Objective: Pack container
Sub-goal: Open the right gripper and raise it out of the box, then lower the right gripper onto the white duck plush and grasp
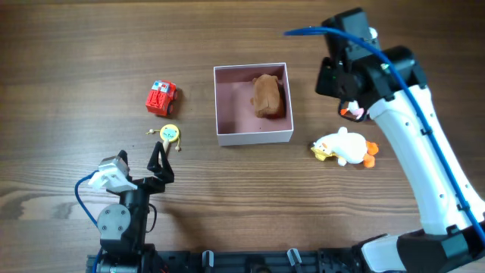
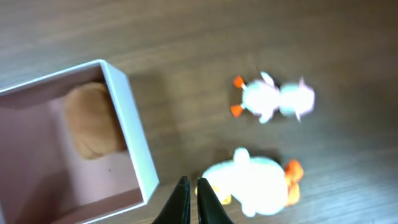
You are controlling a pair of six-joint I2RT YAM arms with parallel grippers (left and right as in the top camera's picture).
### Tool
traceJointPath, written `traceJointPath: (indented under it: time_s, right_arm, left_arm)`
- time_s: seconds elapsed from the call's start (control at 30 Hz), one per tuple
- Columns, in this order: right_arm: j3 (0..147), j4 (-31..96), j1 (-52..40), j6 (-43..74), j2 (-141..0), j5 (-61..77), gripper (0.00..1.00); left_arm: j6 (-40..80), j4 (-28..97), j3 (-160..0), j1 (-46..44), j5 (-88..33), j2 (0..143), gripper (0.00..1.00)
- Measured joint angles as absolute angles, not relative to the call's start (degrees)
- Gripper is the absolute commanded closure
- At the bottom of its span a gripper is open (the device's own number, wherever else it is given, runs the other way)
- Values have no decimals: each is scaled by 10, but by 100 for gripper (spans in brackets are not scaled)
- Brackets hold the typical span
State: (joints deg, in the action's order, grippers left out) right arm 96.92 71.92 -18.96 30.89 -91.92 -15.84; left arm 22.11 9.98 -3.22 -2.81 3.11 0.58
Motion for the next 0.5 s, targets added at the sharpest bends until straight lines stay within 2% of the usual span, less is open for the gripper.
traceJointPath:
  time_s: [0.13, 0.2, 0.33, 0.4, 0.47, 0.5]
  right_arm:
    - [927, 706, -165, 342, -919, -149, 82]
    - [881, 692, -153, 359, -919, -145, 38]
    - [804, 661, -136, 376, -920, -139, 31]
    - [773, 642, -134, 379, -920, -139, 23]
    - [739, 625, -134, 381, -920, -137, 8]
    - [722, 618, -134, 383, -920, -137, 5]
  left_arm:
    - [221, 100, -32, -28, 31, 6, 0]
    - [221, 100, -32, -28, 31, 6, 0]
    - [221, 100, -32, -28, 31, 6, 0]
    - [221, 100, -32, -28, 31, 6, 0]
    - [221, 100, -32, -28, 31, 6, 0]
    - [221, 100, -32, -28, 31, 6, 0]
